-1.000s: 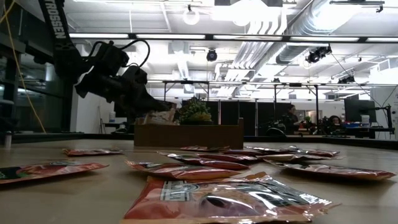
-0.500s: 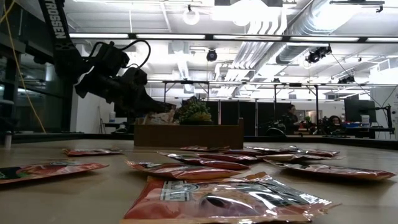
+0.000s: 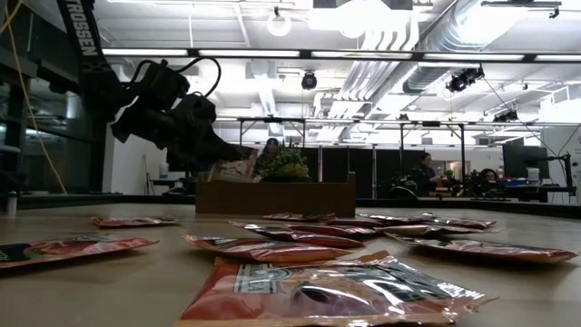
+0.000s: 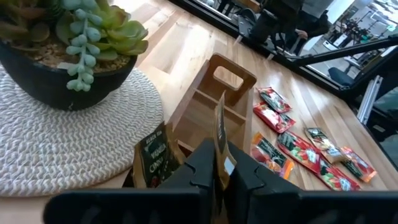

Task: Pick & Place Tea
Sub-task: Put the left brown tea bag into the left section of the wooden organizer, then put the brown tea bag into the left section of the wooden organizer

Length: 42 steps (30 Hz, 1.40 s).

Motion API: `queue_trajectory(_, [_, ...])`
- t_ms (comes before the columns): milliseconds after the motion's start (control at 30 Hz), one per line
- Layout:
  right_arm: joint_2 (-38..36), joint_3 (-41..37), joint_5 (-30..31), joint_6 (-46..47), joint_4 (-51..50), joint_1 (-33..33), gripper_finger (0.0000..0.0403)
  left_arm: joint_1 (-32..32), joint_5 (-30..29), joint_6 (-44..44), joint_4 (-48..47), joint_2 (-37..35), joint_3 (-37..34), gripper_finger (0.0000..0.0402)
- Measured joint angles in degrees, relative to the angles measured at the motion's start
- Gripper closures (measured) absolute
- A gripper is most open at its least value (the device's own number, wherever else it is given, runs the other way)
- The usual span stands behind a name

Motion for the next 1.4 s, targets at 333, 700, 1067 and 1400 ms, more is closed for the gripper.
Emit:
queue_trajectory(333, [0.0, 0.0, -0.2, 0.1, 0.0, 0.0, 0.0281, 0.0, -0.8, 0.0, -3.0, 0.0, 2.3, 0.0293])
queue_trajectory(700, [0.3, 0.0, -1.0, 0.2, 0.0, 0.0, 0.0281, 0.0, -5.3, -0.5, 2.5, -0.2, 2.4, 0.0272])
queue_trajectory(1067, [0.8, 0.0, -2.6, 0.0, 0.0, 0.0, 0.0281, 1.2, 0.9, -6.1, 3.0, -0.2, 9.6, 0.0273])
queue_trajectory(1400, [0.7, 0.0, -2.6, -0.1, -2.6, 0.0, 0.0281, 7.6, 12.3, -17.8, 3.4, -4.2, 15.2, 0.0273])
